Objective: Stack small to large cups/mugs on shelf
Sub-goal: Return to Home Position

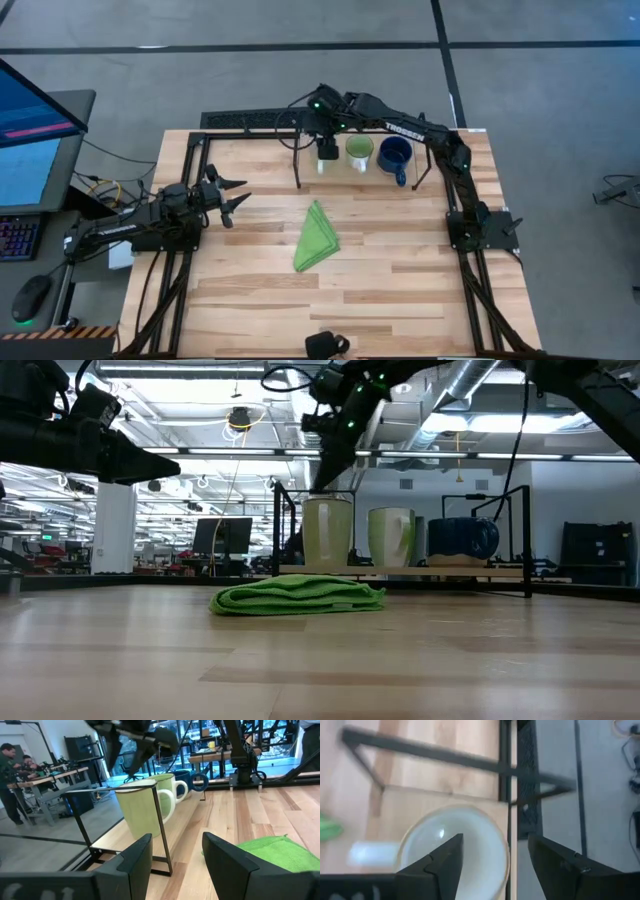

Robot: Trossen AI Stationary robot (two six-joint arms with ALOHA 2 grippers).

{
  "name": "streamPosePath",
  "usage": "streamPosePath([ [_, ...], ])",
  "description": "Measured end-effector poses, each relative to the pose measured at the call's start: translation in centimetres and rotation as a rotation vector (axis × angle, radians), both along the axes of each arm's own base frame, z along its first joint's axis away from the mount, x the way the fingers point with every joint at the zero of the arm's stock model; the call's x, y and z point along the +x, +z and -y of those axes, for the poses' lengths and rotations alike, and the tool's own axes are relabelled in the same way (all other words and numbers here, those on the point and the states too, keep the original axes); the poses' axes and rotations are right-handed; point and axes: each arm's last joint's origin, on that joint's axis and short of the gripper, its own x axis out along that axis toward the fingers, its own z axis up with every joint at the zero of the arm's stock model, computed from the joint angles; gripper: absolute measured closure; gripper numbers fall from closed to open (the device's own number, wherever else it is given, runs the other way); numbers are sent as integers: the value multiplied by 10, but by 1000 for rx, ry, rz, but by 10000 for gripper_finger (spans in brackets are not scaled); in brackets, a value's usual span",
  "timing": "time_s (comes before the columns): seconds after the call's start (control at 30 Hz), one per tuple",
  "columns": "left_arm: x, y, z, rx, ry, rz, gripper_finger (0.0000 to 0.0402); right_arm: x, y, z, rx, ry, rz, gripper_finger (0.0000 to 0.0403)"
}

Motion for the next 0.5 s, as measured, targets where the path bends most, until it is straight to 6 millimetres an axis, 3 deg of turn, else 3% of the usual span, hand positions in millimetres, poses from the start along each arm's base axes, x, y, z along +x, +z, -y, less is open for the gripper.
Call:
streamPosePath([
  [0.23, 0, -1, 0, -2, -6, -7, 235, -31, 53, -23, -10, -44, 53, 158],
  [0.5, 1, -1, 0, 7, -6, -11, 235, -92, 125, -60, 176, -28, 244, 158],
])
